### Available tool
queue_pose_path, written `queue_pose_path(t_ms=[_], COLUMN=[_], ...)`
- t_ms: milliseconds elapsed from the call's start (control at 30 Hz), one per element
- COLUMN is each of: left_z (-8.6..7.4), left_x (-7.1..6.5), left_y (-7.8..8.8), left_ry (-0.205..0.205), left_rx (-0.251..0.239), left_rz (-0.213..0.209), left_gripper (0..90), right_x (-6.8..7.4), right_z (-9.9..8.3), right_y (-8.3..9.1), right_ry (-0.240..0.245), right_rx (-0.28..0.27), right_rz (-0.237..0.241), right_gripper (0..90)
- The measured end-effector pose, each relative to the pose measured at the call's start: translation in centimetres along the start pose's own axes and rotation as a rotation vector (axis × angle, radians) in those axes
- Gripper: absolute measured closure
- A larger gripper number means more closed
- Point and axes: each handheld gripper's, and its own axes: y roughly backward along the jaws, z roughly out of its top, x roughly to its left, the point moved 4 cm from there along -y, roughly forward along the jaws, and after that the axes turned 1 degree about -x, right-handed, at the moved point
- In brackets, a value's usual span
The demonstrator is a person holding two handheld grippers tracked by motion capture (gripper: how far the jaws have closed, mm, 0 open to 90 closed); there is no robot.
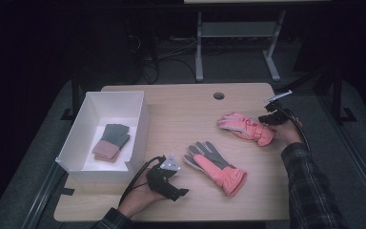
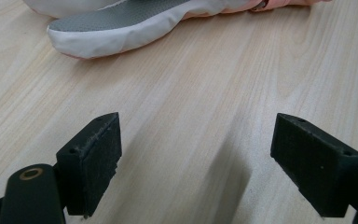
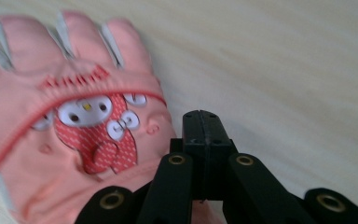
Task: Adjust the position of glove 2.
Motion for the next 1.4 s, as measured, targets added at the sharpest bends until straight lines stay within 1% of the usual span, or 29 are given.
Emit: queue_pose_path(t_ms=[33,67,133,167,200,233,267,300,333,367,433,500,533,567,600,633,700,767,800,833,900,967,1033,1067,1133,1200,1267,1333,1400], left_z=[0.0,0.0,0.0,0.0,0.0,0.0,0.0,0.0,0.0,0.0,0.0,0.0,0.0,0.0,0.0,0.0,0.0,0.1,0.1,0.1,0.1,0.1,0.1,0.0,0.0,-0.1,-0.1,0.0,0.0], left_x=[0.0,0.0,0.0,-0.1,-0.1,-0.1,-0.1,-0.2,-0.2,-0.2,-0.2,-0.1,-0.1,-0.1,0.0,0.1,0.2,0.2,0.2,0.3,0.2,0.2,0.1,0.2,0.2,0.2,0.2,0.2,0.2], left_y=[0.0,0.1,0.1,0.0,0.0,0.0,0.0,-0.1,-0.1,-0.1,-0.1,-0.1,-0.1,0.0,0.0,0.2,0.3,0.3,0.3,0.3,0.2,0.2,0.2,0.2,0.2,0.3,0.3,0.2,0.2], left_ry=[-0.007,-0.014,-0.013,-0.002,-0.003,-0.002,-0.002,-0.001,-0.001,-0.001,-0.001,-0.011,-0.004,0.002,0.008,0.006,0.019,0.028,0.028,0.026,0.032,0.027,0.029,0.019,0.016,0.018,0.017,0.013,0.007], left_rx=[0.004,0.009,0.008,0.001,0.002,0.001,0.001,0.002,0.003,0.003,0.003,0.005,0.002,0.004,-0.005,0.000,-0.011,-0.020,-0.020,-0.009,-0.011,-0.009,-0.018,-0.013,-0.006,-0.009,-0.010,-0.007,0.003], left_rz=[0.001,0.002,0.001,0.001,0.001,0.001,0.001,-0.001,-0.001,-0.001,-0.004,-0.003,-0.004,-0.004,-0.003,-0.003,-0.009,-0.006,-0.006,-0.006,-0.009,-0.010,-0.009,-0.005,-0.001,0.000,0.003,0.003,0.001], left_gripper=[15.9,15.9,15.9,15.9,15.9,15.9,15.9,15.9,15.9,15.9,15.9,15.8,15.8,15.7,15.6,14.9,14.9,14.9,14.9,15.0,15.1,15.3,15.3,15.3,15.2,15.2,15.2,15.2,15.2], right_x=[0.0,0.1,0.6,1.1,1.5,2.3,2.3,2.7,3.5,3.9,4.3,4.6,4.6,4.6,4.7,5.0,5.6,6.3,6.3,6.8,7.1,7.4,7.5,7.6,7.9,8.2,8.3,8.1,8.1], right_z=[0.0,-0.2,-0.5,-0.6,-0.7,-0.9,-0.9,-1.0,-1.4,-1.5,-1.6,-1.8,-1.7,-1.5,-1.2,-0.8,-0.5,-0.4,-0.4,-0.3,-0.4,-0.6,-0.9,-1.1,-1.3,-1.4,-1.6,-1.7,-1.8], right_y=[0.0,0.0,0.1,0.3,0.5,1.0,1.0,1.2,1.5,1.5,1.6,1.7,2.0,2.3,2.8,3.4,3.8,3.8,3.8,3.3,2.5,1.5,0.8,0.6,0.3,0.3,0.4,0.4,0.5], right_ry=[0.000,0.001,0.025,0.037,0.053,0.073,0.073,0.084,0.092,0.099,0.108,0.097,0.076,0.056,0.032,0.016,0.021,0.021,0.021,0.024,0.034,0.041,0.043,0.032,0.041,0.074,0.070,0.072,0.059], right_rx=[0.000,0.013,0.025,0.037,0.036,0.032,0.032,0.029,0.038,0.031,0.030,0.028,0.015,-0.007,-0.025,-0.039,-0.039,-0.029,-0.029,-0.020,-0.007,0.023,0.034,0.039,0.032,0.011,0.001,-0.010,-0.023], right_rz=[0.000,0.012,0.035,0.050,0.054,0.073,0.073,0.079,0.115,0.124,0.131,0.133,0.125,0.130,0.148,0.182,0.222,0.250,0.250,0.260,0.265,0.252,0.243,0.236,0.224,0.218,0.216,0.224,0.229], right_gripper=[90.0,90.0,90.0,90.0,90.0,90.0,90.0,90.0,90.0,90.0,90.0,90.0,88.6,81.9,76.9,69.8,63.5,60.0,60.0,57.9,56.7,56.3,57.0,58.6,66.1,75.0,82.8,87.2,88.9])
